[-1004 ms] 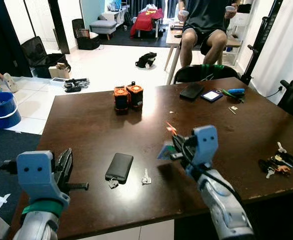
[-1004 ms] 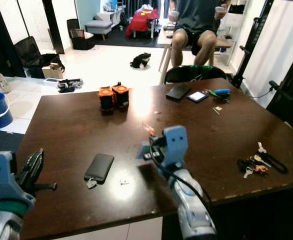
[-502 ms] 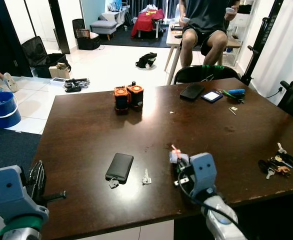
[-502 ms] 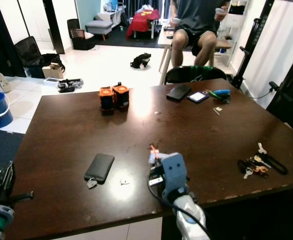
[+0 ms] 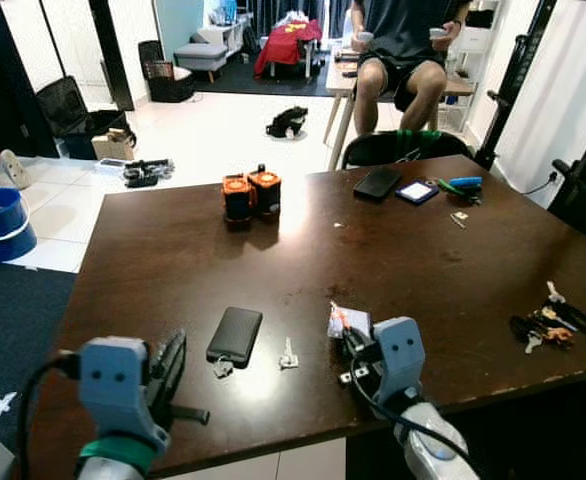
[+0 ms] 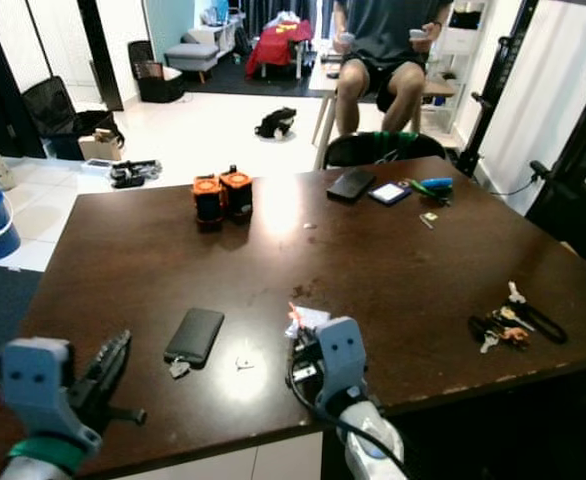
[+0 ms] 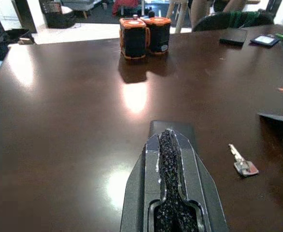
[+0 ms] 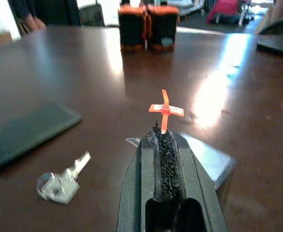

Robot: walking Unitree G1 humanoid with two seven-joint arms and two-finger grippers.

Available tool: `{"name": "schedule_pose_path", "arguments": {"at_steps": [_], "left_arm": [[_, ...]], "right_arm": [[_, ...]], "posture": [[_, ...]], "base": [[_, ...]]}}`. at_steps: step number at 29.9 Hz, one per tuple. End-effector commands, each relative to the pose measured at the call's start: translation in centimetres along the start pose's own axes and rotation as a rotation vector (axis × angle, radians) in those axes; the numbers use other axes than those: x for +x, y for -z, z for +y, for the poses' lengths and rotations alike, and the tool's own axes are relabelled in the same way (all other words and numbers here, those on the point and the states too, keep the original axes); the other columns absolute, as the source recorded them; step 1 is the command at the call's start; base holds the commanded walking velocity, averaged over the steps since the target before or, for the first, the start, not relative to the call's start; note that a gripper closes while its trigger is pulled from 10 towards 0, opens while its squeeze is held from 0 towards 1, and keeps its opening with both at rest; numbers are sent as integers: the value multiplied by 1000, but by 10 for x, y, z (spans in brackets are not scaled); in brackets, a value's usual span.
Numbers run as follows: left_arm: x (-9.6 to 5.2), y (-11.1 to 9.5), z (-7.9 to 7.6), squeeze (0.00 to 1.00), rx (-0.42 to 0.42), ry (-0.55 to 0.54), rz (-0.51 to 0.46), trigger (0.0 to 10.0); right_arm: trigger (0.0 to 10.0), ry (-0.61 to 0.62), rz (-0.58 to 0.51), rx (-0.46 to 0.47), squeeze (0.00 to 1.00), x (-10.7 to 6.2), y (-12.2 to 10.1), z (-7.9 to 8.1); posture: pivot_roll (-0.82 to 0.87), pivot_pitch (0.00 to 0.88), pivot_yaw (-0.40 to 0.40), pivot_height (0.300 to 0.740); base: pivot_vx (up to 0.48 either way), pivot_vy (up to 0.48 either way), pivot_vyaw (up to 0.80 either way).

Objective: Hang keys on a hook

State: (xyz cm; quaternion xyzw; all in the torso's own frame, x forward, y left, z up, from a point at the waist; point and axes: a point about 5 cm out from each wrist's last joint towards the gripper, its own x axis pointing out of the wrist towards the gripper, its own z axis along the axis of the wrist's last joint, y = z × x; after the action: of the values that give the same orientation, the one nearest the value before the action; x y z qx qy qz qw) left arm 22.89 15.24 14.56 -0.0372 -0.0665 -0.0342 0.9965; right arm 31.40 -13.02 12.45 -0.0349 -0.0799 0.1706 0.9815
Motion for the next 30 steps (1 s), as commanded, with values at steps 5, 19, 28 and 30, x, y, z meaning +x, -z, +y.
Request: {"name": "schedule_pose_path", "arguments": {"at_steps": [5, 19, 28, 30], "left_arm": [[-5, 0, 4, 0, -4, -24, 4, 10000], [-10, 20, 16, 0, 41, -117, 22, 10000], [-21, 48, 34, 0, 28, -270, 117, 10000], [-21, 48, 35, 0, 28, -273, 112, 10000]], "right_arm": [[10000, 0, -70, 49, 0, 5, -13, 4], [10000, -45, 52, 61, 0, -8, 20, 12], [10000, -51, 118, 64, 0, -19, 35, 20], [10000, -50, 117, 65, 0, -18, 35, 19]], "posture": [[-66, 13, 114, 740], [-56, 22, 103, 740], [-63, 22, 108, 740], [-63, 22, 108, 740]], "base": [[0, 0, 0], [0, 0, 0], [0, 0, 0], [0, 0, 0]]}}
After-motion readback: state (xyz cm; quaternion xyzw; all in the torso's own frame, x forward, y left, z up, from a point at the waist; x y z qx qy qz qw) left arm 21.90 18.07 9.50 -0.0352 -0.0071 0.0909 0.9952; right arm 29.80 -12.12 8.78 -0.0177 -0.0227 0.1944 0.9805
